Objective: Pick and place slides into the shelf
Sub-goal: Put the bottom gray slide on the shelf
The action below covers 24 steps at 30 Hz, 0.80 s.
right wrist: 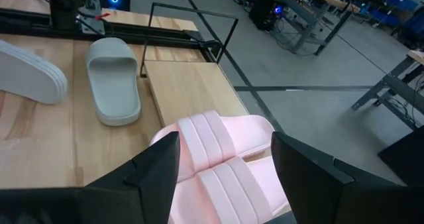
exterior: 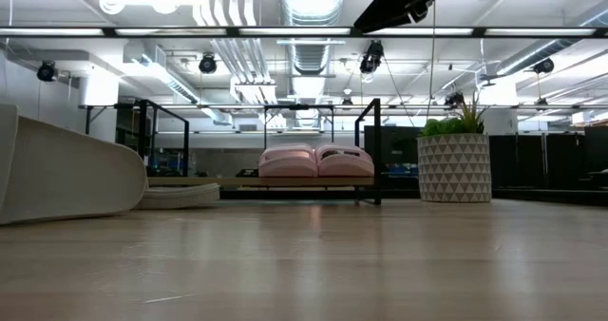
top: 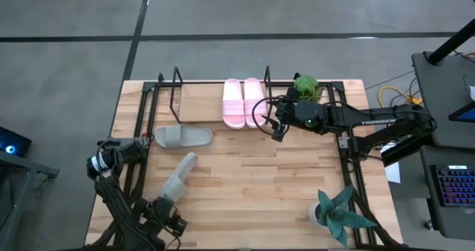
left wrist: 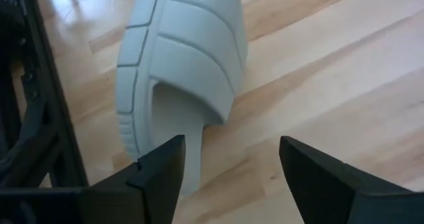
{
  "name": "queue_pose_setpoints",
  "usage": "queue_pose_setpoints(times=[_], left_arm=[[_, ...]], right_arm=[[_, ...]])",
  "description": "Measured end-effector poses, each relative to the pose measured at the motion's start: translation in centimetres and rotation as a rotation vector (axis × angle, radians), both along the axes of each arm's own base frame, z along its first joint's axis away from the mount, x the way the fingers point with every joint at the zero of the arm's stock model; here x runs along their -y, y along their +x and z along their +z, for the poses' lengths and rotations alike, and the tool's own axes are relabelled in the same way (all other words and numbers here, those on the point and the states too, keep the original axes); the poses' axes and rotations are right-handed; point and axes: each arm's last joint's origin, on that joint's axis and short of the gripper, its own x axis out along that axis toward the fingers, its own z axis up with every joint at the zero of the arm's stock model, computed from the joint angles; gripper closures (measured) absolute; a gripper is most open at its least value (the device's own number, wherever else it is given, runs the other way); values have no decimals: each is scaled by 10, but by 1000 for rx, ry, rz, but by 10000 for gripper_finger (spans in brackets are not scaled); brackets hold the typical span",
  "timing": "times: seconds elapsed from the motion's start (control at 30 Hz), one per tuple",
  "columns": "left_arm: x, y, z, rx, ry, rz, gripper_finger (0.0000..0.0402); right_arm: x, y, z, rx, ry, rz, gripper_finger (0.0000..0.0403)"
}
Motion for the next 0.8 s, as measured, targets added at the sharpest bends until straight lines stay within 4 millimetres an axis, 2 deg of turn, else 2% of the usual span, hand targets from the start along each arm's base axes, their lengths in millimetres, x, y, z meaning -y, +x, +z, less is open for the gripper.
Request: queue_pose_setpoints(times=[0.53,0.8], left_arm=[[-9,-4,-27,4,42,1,172],[-14,-2,-35,44,85,-21,172]], right_arm=[[0,0,0,-1,0,0,175],[0,0,0,-5,1,0,175]])
